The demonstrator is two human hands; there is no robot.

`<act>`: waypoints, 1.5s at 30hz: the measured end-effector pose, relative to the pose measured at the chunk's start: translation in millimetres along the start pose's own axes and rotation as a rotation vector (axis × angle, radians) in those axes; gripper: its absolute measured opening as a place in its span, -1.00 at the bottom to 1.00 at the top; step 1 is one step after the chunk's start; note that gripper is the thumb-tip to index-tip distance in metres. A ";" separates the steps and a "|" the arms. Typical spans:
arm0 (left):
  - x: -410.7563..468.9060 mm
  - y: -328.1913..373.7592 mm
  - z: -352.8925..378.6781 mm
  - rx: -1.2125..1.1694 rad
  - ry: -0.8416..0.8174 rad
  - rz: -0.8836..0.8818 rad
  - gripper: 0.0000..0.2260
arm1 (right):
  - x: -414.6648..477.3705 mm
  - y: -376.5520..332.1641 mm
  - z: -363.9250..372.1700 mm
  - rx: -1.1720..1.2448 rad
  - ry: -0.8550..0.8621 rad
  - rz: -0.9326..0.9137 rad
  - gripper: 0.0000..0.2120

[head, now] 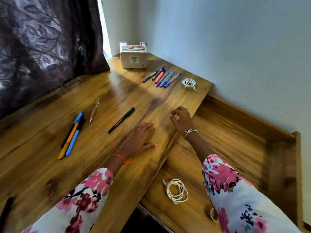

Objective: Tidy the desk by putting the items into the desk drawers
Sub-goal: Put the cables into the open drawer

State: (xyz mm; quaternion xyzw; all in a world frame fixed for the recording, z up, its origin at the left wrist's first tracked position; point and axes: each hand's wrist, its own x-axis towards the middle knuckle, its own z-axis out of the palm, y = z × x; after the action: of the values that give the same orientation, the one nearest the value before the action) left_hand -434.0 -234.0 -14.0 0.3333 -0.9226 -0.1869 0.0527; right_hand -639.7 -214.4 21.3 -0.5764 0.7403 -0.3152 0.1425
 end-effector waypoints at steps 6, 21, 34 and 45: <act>32.4 -11.8 6.5 0.098 -0.052 0.032 -0.19 | 36.5 11.6 0.1 -0.090 0.033 0.018 -0.83; 37.4 -20.4 12.0 0.078 -0.075 0.025 -0.13 | 157.9 52.1 -6.9 -0.446 -0.166 0.355 -0.37; 34.5 -10.8 3.4 0.021 -0.001 0.029 -0.05 | 84.8 69.6 -43.5 -0.405 -0.217 0.156 -0.73; 25.1 37.9 14.7 -0.123 0.046 -0.097 -0.31 | -143.8 128.0 -122.0 -0.085 0.050 0.524 -0.74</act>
State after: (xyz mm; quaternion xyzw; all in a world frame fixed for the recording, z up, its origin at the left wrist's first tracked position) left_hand -479.3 -218.5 -13.9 0.3778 -0.8908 -0.2377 0.0850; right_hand -765.1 -24.4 11.4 -0.3624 0.8802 -0.2503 0.1768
